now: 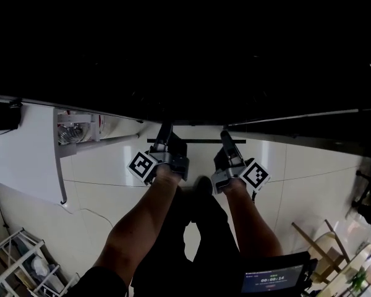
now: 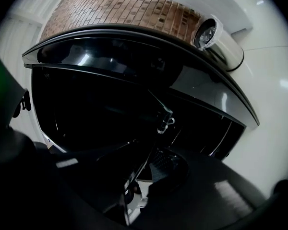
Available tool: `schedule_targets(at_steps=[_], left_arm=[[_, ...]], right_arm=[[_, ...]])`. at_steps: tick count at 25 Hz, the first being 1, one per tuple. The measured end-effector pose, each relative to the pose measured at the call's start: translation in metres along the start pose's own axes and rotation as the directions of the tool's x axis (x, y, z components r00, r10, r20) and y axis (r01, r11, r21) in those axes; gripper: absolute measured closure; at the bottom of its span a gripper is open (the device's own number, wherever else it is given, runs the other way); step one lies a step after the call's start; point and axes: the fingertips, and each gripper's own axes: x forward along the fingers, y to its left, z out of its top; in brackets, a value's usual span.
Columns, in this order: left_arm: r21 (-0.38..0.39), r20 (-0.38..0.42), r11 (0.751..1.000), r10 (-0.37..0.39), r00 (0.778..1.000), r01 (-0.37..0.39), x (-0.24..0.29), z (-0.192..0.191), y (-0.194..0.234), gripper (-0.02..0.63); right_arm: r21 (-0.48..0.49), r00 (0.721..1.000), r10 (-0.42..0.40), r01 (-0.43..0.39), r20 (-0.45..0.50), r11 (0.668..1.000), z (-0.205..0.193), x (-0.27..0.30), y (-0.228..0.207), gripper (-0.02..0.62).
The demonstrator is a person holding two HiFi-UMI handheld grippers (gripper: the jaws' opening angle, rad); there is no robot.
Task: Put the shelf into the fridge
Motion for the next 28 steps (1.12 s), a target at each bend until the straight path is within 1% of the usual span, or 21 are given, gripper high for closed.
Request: schedule_targets(at_steps=[2, 4, 5, 6, 7, 8, 9, 13, 16, 20, 22, 25, 28], left_arm=[[-0.034, 0.029, 0.998, 0.060, 0.998, -0.059, -0.012, 0.001, 0.001, 0.563], [-0.022, 0.044, 0.995, 0.098, 0.994, -0.097, -0.028, -0.003, 0.000, 0.561], [-0.008, 0.044, 0.994, 0.111, 0.993, -0.111, -0.033, -0.006, 0.001, 0.552], [0.000, 0.042, 0.992, 0.122, 0.992, -0.122, -0.034, -0.008, 0.001, 0.543], [0.003, 0.043, 0.991, 0.133, 0.990, -0.133, -0.033, -0.009, 0.002, 0.549], [0.007, 0.045, 0.990, 0.141, 0.989, -0.141, -0.030, -0.008, 0.002, 0.574], [0.016, 0.048, 0.989, 0.146, 0.988, -0.147, -0.026, -0.008, 0.002, 0.575], [0.032, 0.068, 0.989, 0.144, 0.987, -0.146, -0.012, -0.003, 0.001, 0.575], [0.030, 0.080, 0.990, 0.132, 0.988, -0.135, 0.002, 0.006, -0.002, 0.574], [0.032, 0.084, 0.991, 0.129, 0.988, -0.132, 0.013, 0.013, -0.003, 0.574], [0.036, 0.088, 0.992, 0.115, 0.990, -0.118, 0.016, 0.014, -0.004, 0.575], [0.037, 0.082, 0.996, 0.083, 0.993, -0.087, 0.020, 0.014, -0.005, 0.577], [0.049, 0.059, 0.994, 0.093, 0.994, -0.095, 0.017, 0.017, -0.003, 0.563]], right_arm=[[0.023, 1.000, -0.013, 0.013, 0.023, 1.000, 0.000, 0.002, -0.003, 0.546], [0.042, 0.997, -0.061, 0.060, 0.038, 0.997, 0.002, -0.003, -0.011, 0.545], [0.046, 0.996, -0.072, 0.070, 0.046, 0.997, 0.005, -0.004, -0.013, 0.546], [0.040, 0.996, -0.065, 0.063, 0.055, 0.997, 0.008, -0.003, -0.012, 0.548], [0.028, 0.997, -0.053, 0.051, 0.061, 0.998, 0.013, 0.001, -0.009, 0.551], [0.017, 0.997, -0.046, 0.045, 0.063, 0.999, 0.016, 0.005, -0.008, 0.551], [0.012, 0.997, -0.049, 0.048, 0.061, 0.999, 0.019, 0.008, -0.008, 0.551], [0.036, 0.993, -0.104, 0.102, 0.059, 0.994, 0.023, 0.016, -0.012, 0.547], [0.017, 0.992, -0.105, 0.104, 0.066, 0.994, 0.027, 0.028, -0.007, 0.541], [0.026, 0.995, -0.085, 0.084, 0.053, 0.996, 0.020, 0.029, -0.001, 0.526], [0.054, 0.992, -0.111, 0.108, 0.057, 0.993, 0.015, 0.022, -0.004, 0.522], [0.077, 0.988, -0.149, 0.145, 0.049, 0.986, 0.013, 0.017, -0.011, 0.535], [0.074, 0.988, -0.144, 0.140, 0.050, 0.987, 0.013, 0.022, -0.010, 0.535]])
